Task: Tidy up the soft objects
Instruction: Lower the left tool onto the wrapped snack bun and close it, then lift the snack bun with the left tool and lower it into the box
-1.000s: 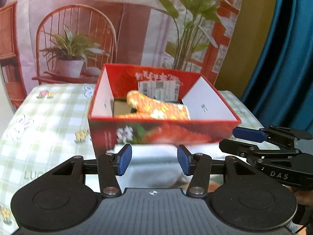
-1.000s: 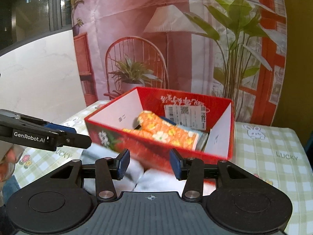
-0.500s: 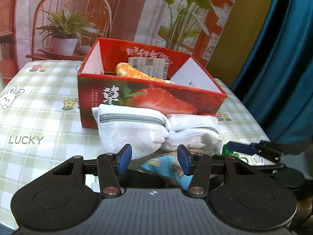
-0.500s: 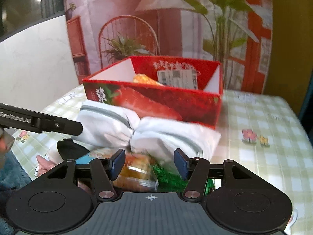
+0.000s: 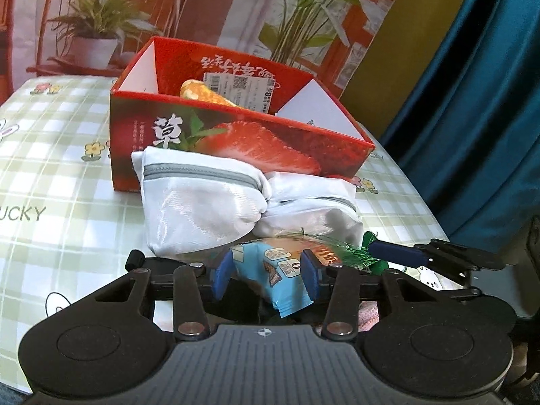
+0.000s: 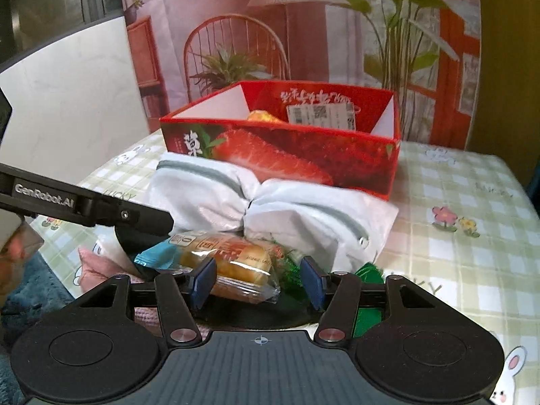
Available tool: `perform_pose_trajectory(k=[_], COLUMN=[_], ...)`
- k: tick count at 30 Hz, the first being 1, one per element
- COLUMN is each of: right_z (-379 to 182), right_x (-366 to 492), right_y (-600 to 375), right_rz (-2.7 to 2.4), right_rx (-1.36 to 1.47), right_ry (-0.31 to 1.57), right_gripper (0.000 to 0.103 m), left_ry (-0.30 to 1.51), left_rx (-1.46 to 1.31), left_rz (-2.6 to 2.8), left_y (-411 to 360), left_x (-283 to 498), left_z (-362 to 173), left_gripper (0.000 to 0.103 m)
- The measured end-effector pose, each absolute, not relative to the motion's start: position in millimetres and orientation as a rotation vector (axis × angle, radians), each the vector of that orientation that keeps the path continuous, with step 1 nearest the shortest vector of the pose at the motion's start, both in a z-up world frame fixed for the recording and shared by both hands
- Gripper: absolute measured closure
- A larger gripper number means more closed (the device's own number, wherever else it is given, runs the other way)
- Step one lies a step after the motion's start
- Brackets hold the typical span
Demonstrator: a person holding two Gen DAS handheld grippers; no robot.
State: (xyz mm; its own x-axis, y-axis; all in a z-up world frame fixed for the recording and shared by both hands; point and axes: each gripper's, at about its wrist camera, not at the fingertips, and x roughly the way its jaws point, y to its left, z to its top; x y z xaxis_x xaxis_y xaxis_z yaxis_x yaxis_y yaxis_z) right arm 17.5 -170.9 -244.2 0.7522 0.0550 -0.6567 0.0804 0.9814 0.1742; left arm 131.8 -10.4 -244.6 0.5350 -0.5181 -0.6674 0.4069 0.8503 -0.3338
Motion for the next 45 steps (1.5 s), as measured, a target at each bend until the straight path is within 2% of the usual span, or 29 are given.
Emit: perform_pose_trajectory(k=[3, 8, 16, 25, 36, 45], right_z=[-240, -234, -247, -265, -279, -280], right_x=[15, 9, 11, 37, 60, 58], right_y=[-172, -174, -187, -196, -193, -183], right_rz=[0.002, 0.017, 0.018, 0.085, 0.141, 0.146], right_rx=[0.203, 0.237, 0.374, 0.483, 0.491, 0.445], right_ry=[0.706, 0.688, 0.724, 0.8, 0.858, 0.871], right_gripper=[0.054, 0.059, 0.06, 0.059, 0.054, 0.053], left_ry=[0.85, 0.854, 0.889, 0.966, 1.013, 1.018], left_rx=[-0.146, -0.152, -0.147, -0.199, -0.276, -0.276], left_rz=[-0.563, -0.57, -0.574, -0.61, -0.616, -0.625], left_y=[-11, -12, -17, -22, -18, -19], left_x=[133, 132, 136, 156, 175, 174], left_z=[-246, -247, -253, -272, -289, -293], left_gripper=[0.064, 0.064, 0.064, 0.063, 0.054, 0.054])
